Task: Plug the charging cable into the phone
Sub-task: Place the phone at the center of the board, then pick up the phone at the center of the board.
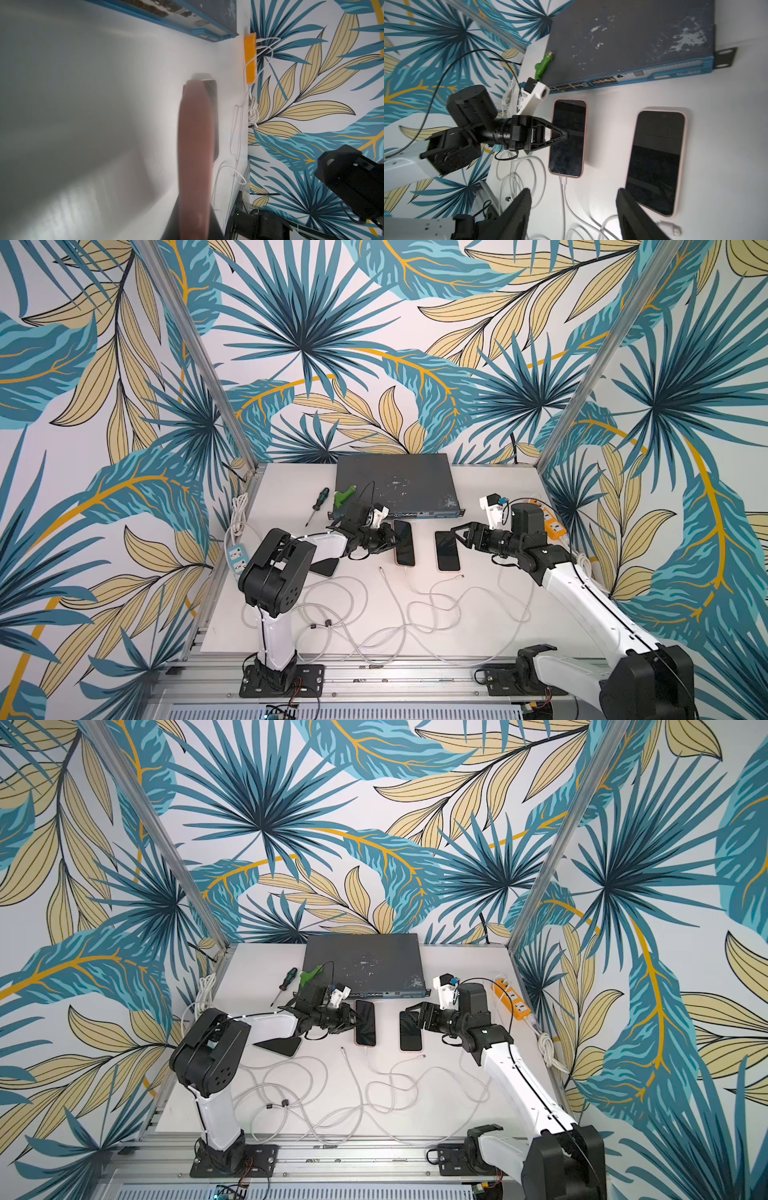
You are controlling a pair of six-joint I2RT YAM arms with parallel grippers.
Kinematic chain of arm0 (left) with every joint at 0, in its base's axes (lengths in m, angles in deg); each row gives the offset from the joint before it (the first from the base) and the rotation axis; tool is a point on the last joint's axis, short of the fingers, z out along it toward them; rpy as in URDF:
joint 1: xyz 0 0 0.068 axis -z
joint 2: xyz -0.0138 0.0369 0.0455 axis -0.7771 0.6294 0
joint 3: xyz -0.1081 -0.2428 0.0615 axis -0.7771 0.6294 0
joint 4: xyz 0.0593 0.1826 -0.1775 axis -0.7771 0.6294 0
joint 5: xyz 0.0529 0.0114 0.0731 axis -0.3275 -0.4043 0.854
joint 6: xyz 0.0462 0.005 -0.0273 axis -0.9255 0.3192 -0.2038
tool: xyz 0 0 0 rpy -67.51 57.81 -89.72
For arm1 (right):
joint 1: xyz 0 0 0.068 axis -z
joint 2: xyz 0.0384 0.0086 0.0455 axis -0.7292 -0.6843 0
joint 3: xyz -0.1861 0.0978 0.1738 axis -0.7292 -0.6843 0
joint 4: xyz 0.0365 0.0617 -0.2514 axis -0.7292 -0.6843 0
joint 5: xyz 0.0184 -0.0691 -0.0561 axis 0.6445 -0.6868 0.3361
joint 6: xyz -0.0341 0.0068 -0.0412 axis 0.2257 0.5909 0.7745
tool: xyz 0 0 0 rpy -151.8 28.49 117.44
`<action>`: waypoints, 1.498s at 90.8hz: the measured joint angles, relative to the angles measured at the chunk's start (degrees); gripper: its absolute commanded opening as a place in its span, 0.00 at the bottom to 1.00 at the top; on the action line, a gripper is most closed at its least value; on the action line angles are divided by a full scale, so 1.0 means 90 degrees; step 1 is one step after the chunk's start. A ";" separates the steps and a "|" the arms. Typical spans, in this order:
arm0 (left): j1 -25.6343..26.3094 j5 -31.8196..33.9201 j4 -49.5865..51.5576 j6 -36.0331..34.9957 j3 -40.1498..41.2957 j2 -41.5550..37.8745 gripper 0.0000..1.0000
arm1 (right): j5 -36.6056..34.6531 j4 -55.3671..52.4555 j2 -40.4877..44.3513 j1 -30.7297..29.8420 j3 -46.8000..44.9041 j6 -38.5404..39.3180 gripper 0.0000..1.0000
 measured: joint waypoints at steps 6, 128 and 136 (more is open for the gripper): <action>0.0000 0.0102 0.0121 -0.0083 -0.0075 0.0168 0.18 | -0.0372 -0.0391 -0.0257 0.0010 0.0158 0.0012 0.72; -0.0012 0.3840 0.5134 -0.1576 -0.0998 -0.1979 1.00 | -0.3279 -0.3079 -0.5017 -0.1345 0.3555 -0.0321 0.90; -0.0012 0.3837 0.5136 -0.1588 -0.0971 -0.1979 1.00 | -0.3322 -0.3160 -0.5054 -0.1372 0.3524 -0.0355 0.90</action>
